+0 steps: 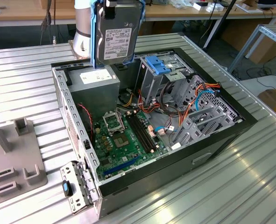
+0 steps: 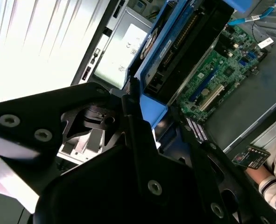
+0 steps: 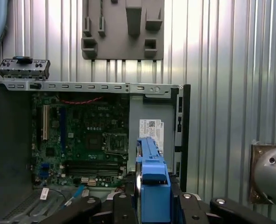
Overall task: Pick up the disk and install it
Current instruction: 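Pick up the disk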
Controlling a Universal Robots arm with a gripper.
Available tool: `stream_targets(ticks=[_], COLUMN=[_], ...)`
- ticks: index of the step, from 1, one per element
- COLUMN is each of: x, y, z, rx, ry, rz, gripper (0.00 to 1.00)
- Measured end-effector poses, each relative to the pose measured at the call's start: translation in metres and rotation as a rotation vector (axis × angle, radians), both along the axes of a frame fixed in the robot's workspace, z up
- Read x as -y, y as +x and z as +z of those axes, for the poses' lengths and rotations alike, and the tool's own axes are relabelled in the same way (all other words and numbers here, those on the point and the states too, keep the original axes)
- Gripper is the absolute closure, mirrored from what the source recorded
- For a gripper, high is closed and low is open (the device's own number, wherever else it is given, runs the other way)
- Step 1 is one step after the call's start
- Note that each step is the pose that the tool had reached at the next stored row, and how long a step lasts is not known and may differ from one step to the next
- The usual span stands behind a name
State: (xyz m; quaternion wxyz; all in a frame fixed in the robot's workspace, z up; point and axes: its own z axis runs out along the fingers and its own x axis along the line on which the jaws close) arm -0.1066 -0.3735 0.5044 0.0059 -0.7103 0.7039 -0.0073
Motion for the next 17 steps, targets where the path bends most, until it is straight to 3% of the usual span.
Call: stream_targets(ticks=[1,4,17], x=[0.0044,0.0248,0.0556], y=[0.0001,0.0001,0.0001], z=[0.0000,-0.0001,0.0000], rx=[0.0000,0.0001,0.0000], ry=[0.0000,0.0001,0.0001], rz=[0.000,0.000,0.000], gripper=[0.63,0.63,0.63])
